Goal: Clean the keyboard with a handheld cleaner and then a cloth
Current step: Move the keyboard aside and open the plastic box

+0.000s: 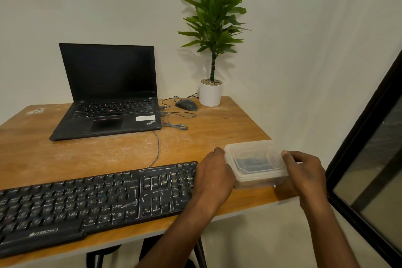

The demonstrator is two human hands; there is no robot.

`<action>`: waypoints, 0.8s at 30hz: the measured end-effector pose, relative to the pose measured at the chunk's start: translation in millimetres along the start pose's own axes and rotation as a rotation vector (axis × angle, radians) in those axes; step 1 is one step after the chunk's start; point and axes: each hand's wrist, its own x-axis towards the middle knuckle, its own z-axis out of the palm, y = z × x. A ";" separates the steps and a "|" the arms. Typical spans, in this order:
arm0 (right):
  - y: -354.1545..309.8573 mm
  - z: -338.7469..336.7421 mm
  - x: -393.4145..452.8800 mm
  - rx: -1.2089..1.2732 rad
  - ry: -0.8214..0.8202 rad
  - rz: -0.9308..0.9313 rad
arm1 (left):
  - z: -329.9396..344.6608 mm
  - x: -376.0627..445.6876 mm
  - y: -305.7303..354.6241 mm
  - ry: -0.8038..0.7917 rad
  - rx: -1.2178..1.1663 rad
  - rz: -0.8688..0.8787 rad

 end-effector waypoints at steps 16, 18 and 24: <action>-21.8 1.1 38.1 -0.211 -0.114 -0.181 | -22.9 32.7 7.6 0.061 -0.152 -0.026; -27.0 10.3 59.3 -0.232 -0.134 -0.181 | -26.7 53.7 10.0 0.047 -0.160 -0.050; -32.3 52.5 118.4 -0.391 -0.278 -0.075 | -11.7 119.3 -2.2 -0.003 -0.102 -0.130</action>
